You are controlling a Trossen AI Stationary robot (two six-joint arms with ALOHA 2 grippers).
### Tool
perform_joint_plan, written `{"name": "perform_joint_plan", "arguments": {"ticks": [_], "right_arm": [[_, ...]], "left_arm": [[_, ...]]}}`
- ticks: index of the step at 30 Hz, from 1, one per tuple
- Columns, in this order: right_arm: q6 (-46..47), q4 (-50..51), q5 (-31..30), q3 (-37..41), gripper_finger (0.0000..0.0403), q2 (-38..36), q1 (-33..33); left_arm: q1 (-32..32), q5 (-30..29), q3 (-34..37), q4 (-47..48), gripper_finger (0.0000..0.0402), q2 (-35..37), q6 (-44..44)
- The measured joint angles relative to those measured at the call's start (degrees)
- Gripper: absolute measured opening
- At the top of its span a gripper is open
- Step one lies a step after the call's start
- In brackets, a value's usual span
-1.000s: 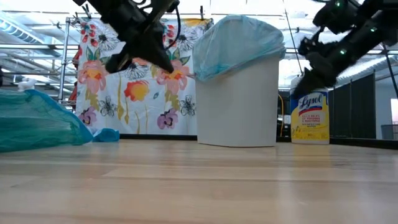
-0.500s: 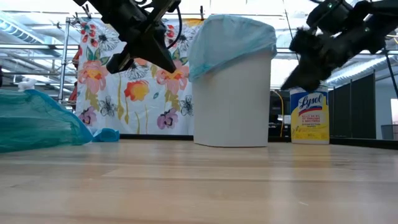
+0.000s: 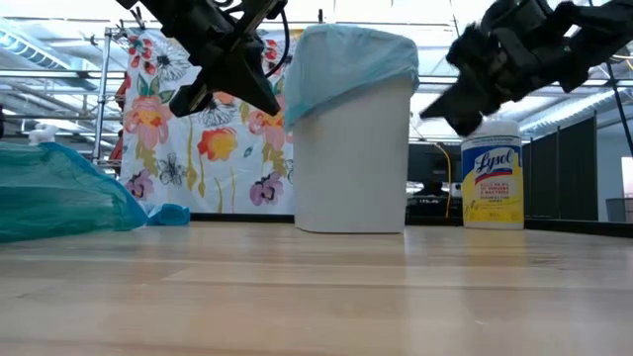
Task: Place trash/remove bag and relplace
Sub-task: Close the blue trash bag
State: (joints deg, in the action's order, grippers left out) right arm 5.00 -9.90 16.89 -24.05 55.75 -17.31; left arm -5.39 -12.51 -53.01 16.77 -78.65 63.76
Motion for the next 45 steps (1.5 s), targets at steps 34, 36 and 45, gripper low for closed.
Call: {"name": "perform_joint_plan", "arguments": {"ticks": [34,36,45], "right_arm": [[26.0,33.7,-8.2,0.1,0.0,-6.2,-0.2],[26.4,33.7,-8.2,0.1,0.0,-6.3,-0.2],[27.4,33.7,-8.0,0.1,0.0,-6.3,-0.2]], "left_arm": [[5.7,4.2,0.0,0.5,0.0,0.0,-18.2],[6.7,5.2,0.0,0.4,0.0,0.0,-20.6],[7.3,8.5,0.0,0.1,0.0,0.0,-27.4]]}}
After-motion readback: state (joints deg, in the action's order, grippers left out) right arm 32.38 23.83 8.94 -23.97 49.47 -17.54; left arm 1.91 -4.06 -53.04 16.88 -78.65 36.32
